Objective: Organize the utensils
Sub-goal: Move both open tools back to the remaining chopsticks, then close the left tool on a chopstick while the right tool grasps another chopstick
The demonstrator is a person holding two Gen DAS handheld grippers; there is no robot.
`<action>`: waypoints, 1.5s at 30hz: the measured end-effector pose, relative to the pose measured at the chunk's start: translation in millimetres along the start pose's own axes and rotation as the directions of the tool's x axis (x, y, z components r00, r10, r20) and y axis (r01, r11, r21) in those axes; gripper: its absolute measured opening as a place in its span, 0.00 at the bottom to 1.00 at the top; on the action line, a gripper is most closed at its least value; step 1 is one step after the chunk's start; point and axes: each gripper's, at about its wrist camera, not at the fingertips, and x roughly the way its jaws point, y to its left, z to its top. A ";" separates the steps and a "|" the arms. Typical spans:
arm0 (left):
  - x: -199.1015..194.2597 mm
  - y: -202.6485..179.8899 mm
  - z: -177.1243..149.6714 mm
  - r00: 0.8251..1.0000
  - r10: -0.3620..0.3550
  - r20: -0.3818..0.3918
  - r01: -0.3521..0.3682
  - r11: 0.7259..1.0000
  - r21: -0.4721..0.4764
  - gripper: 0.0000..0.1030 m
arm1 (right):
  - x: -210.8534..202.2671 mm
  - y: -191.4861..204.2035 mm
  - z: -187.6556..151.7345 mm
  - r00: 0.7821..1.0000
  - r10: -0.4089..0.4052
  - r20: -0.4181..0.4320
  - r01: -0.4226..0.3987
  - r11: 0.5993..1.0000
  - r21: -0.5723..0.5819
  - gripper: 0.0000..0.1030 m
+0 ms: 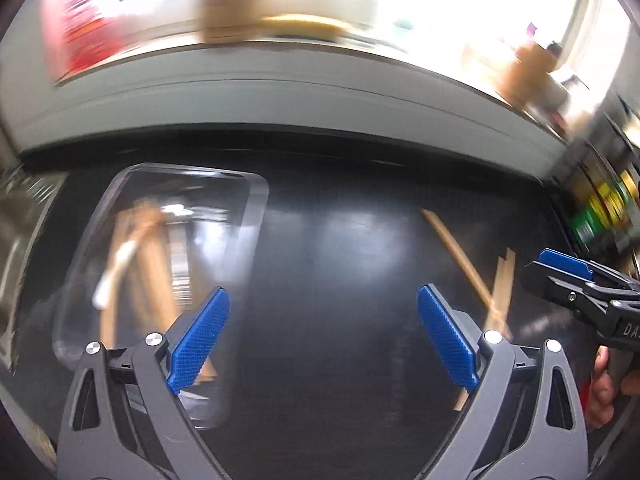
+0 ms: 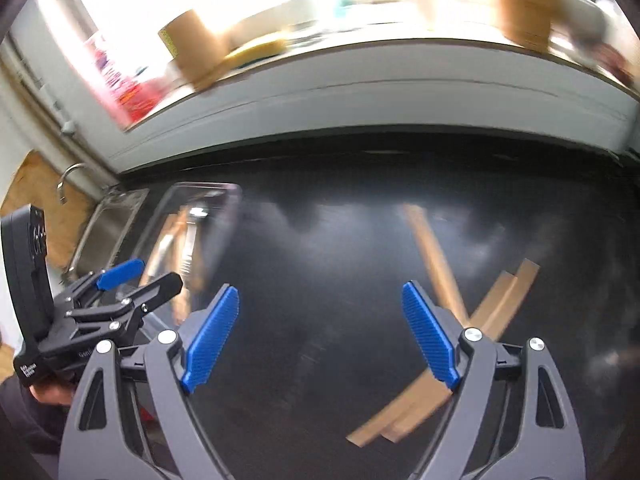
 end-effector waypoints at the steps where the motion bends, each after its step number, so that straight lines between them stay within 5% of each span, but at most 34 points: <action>1: 4.6 -20.2 -2.3 1.000 -0.020 -0.004 0.020 0.999 0.033 0.90 | -8.1 -13.5 -8.2 1.000 -0.021 0.004 0.021 1.000 0.015 0.79; 8: 28.4 -115.7 -21.3 0.996 -0.081 -0.028 0.085 0.976 0.201 0.90 | -56.5 -97.3 -50.7 0.992 -0.122 0.021 0.119 0.986 0.118 0.79; 16: 63.3 -165.4 -35.4 0.996 -0.068 -0.061 0.085 0.941 0.328 0.90 | -86.1 -146.0 -71.2 0.986 -0.162 0.039 0.154 0.974 0.163 0.79; 29: 117.8 -181.2 -47.7 0.989 -0.059 -0.135 0.112 0.895 0.432 0.89 | -68.3 -164.8 -59.1 0.986 -0.165 0.000 0.163 0.972 0.170 0.79; 38: 138.5 -184.8 -55.0 0.973 -0.122 -0.196 0.207 0.840 0.502 0.79 | -33.2 -166.8 -56.4 0.982 -0.173 -0.074 0.184 0.964 0.193 0.79; 45: 149.4 -177.8 -62.5 0.974 -0.126 -0.190 0.211 0.813 0.542 0.64 | 4.9 -163.7 -43.5 0.974 -0.180 -0.135 0.203 0.963 0.176 0.79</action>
